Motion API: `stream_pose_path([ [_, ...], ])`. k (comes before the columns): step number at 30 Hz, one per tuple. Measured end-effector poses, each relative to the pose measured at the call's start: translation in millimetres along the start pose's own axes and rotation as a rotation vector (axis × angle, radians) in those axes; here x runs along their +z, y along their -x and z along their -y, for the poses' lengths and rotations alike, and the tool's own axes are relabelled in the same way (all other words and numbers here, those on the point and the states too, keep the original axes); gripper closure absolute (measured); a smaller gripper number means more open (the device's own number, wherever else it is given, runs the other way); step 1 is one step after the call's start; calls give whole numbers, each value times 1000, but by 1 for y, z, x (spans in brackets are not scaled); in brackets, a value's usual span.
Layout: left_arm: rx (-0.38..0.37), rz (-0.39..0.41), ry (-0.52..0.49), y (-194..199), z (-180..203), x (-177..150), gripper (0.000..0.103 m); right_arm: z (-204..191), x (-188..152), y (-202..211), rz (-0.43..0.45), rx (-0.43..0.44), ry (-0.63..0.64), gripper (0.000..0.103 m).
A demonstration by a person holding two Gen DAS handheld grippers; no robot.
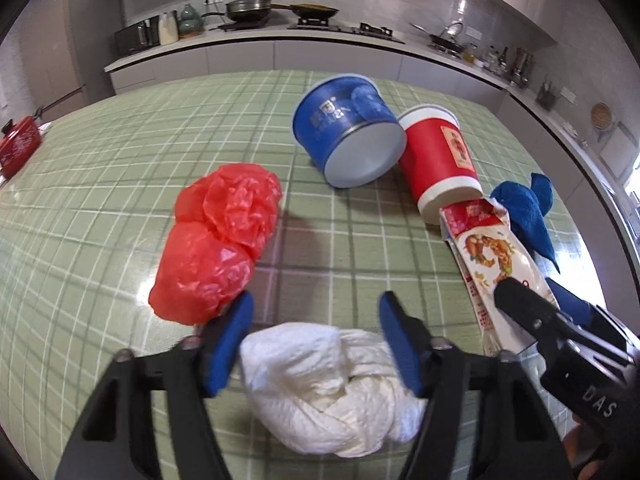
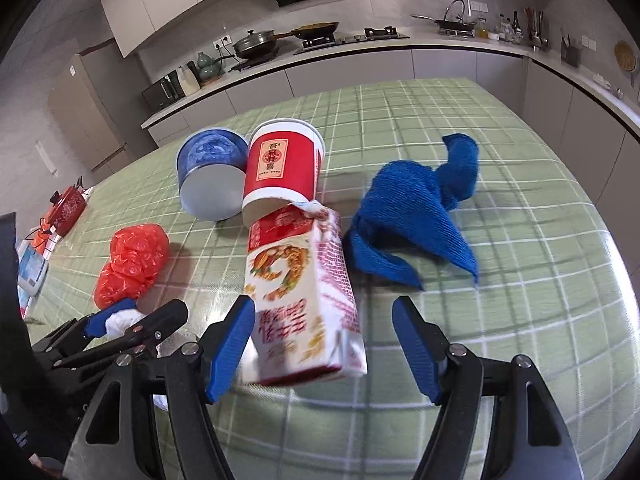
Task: Collect trash
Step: 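Move both tools back toward the white tissue and milk carton, then grasp the white tissue with left tool while right tool grasps the milk carton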
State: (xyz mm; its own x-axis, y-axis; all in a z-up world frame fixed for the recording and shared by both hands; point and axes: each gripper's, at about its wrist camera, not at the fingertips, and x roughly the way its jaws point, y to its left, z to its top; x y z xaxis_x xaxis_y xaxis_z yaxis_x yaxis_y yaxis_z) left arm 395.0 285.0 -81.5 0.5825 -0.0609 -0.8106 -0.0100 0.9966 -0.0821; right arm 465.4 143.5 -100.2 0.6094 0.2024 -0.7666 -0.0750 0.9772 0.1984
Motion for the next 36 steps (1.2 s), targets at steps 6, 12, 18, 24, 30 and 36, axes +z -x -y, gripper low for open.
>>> stream_pose_path([
  [6, -19, -14, -2, 7, -2, -3, 39, -10, 0, -6, -15, 23, 8, 30],
  [12, -13, -20, -6, 20, -10, -11, 25, -9, -1, -12, -37, 21, 5, 30],
  [18, -2, -14, -17, 31, -7, -19, 25, -2, -4, -10, -48, 27, -8, 30],
  [24, 8, -8, -26, 40, 0, -24, 24, 2, -8, 2, -31, 43, -15, 30],
  [30, 15, -23, -13, 41, 0, -33, 24, -1, -14, 17, -9, 30, 11, 30],
  [36, 20, -50, -2, 34, 6, -45, 24, 0, -21, 26, -6, 26, 18, 30],
])
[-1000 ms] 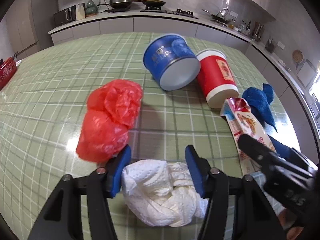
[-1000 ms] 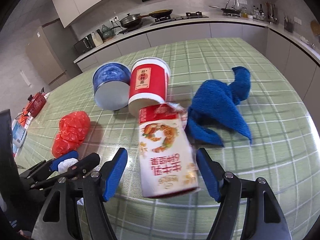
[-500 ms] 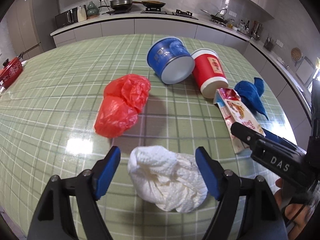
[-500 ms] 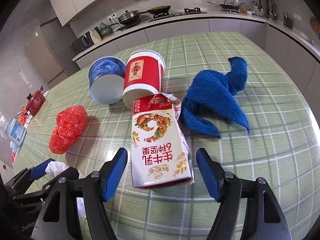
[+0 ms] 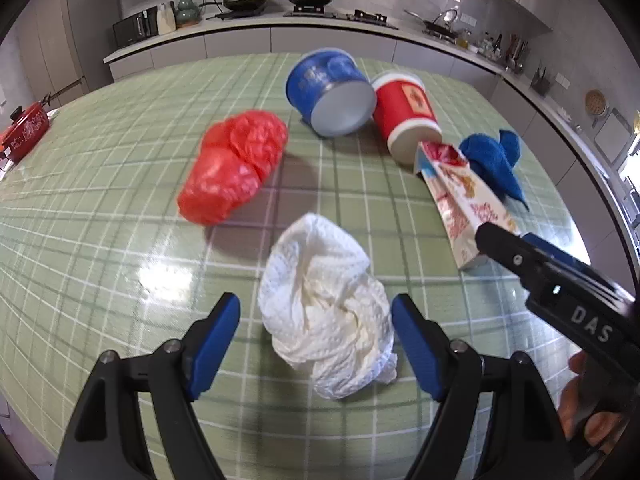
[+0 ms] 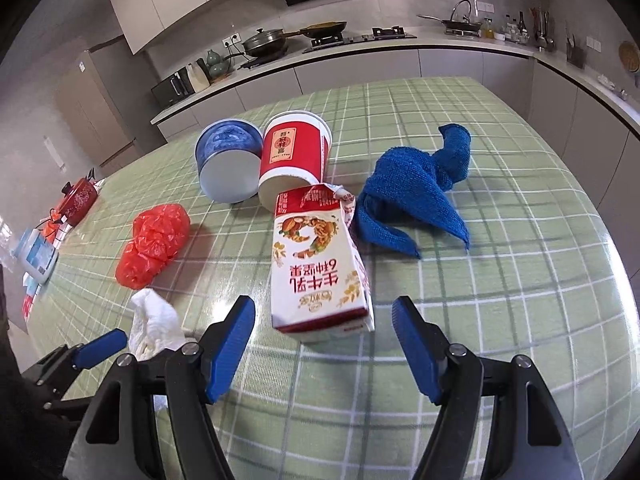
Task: Collect trash
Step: 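Grasp the white tissue with left tool while right tool grasps the milk carton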
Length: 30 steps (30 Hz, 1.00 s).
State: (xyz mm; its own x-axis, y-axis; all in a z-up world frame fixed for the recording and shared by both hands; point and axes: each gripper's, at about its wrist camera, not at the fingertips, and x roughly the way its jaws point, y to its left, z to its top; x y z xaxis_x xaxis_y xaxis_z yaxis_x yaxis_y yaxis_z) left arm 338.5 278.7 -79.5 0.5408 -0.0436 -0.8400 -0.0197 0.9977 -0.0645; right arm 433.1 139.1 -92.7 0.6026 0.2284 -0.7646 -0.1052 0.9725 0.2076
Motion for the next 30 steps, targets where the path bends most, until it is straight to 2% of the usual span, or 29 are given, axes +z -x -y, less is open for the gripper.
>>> stream_pose_path([
  [8, 0, 1, 29, -14, -8, -6, 24, 1, -4, 2, -3, -13, 10, 30],
  [16, -2, 14, 6, -16, -8, -1, 24, 2, -1, 0, 1, -23, 4, 30],
  [19, -7, 30, -2, -17, -7, 0, 32, 1, 1, -4, -1, -24, 1, 30],
  [21, -17, 43, -1, -16, -8, 1, 45, 0, 2, -7, -3, -26, 0, 30],
  [24, -32, 52, 9, -17, -12, 2, 55, -2, 4, -12, -8, -24, -2, 30],
  [30, -69, 50, 31, -17, -22, 4, 65, -8, 9, -26, -20, -19, 2, 30],
])
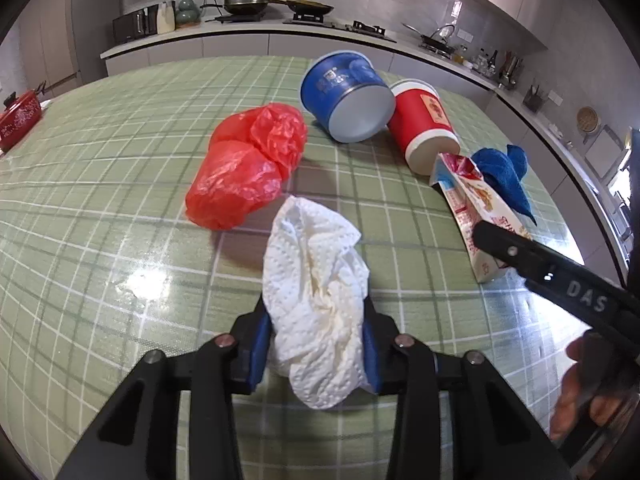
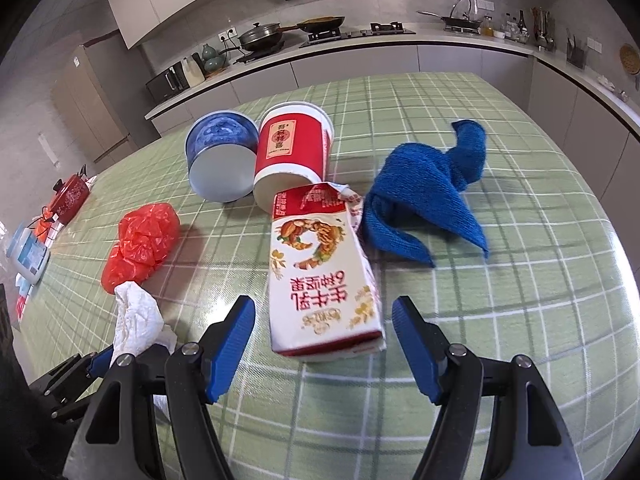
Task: Collect trash
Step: 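Grasp the white tissue with left tool while right tool grasps the milk carton, then carry the tissue and milk carton with both tools over the bin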
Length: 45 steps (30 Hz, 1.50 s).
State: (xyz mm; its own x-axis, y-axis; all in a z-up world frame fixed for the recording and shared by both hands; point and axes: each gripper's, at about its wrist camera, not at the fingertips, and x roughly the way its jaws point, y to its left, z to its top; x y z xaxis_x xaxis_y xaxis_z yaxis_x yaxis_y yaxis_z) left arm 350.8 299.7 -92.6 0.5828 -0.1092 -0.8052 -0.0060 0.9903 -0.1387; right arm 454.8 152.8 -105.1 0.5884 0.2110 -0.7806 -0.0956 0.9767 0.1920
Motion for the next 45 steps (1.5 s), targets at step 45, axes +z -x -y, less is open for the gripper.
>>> stream_pose_path([
  [45, -288, 101, -231, 40, 235, -18, 65, 188, -68, 195, 257, -226, -209, 48],
])
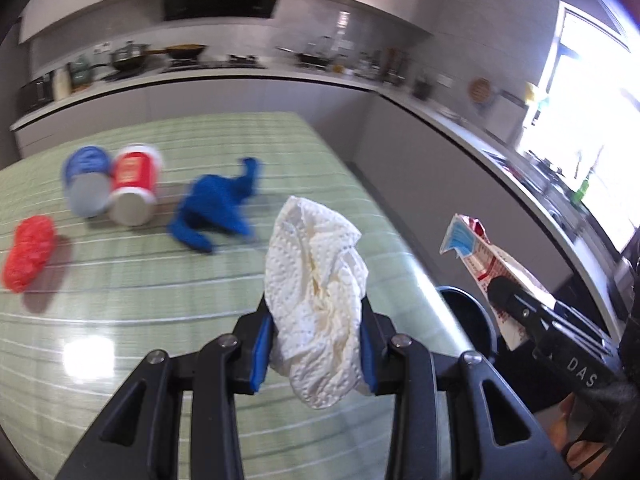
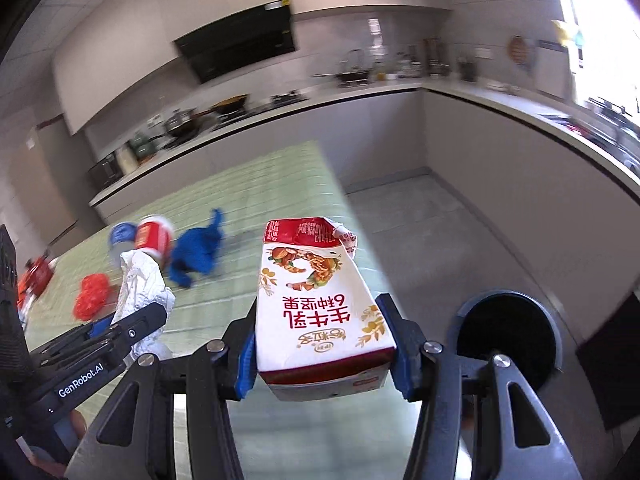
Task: Collect trash
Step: 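Carry the tissue and milk carton with both tools over the bin, then open both tools to drop tissue and carton into the bin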
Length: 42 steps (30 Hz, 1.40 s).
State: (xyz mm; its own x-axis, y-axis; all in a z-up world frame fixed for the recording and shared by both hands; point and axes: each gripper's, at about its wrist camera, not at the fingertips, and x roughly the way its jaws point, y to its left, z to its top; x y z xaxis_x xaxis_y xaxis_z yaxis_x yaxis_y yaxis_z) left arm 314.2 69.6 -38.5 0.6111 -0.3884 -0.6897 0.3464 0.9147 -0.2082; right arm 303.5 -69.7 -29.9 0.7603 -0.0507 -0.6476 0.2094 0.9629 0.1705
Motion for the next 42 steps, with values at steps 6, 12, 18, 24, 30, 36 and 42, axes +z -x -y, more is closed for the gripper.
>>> stream_pose_path([
  [6, -77, -34, -59, -13, 51, -8, 65, 53, -16, 32, 6, -104, -65, 48],
  [12, -117, -39, -120, -30, 122, -6, 65, 116, -24, 56, 25, -155, -113, 48],
  [18, -96, -67, -100, -67, 190, -10, 65, 202, -20, 54, -5, -138, -119, 48],
  [24, -46, -104, -58, -107, 245, -23, 65, 279, -8, 29, -71, -85, -96, 48],
  [30, 20, -161, -28, -141, 265, -36, 65, 326, -7, -12, -151, -28, -86, 48],
  [36, 89, -189, -18, -170, 271, -46, 65, 342, -12, -50, -197, 9, -66, 48],
  [42, 136, -233, 18, -196, 265, -61, 63, 351, -18, -90, -248, 46, -35, 48],
])
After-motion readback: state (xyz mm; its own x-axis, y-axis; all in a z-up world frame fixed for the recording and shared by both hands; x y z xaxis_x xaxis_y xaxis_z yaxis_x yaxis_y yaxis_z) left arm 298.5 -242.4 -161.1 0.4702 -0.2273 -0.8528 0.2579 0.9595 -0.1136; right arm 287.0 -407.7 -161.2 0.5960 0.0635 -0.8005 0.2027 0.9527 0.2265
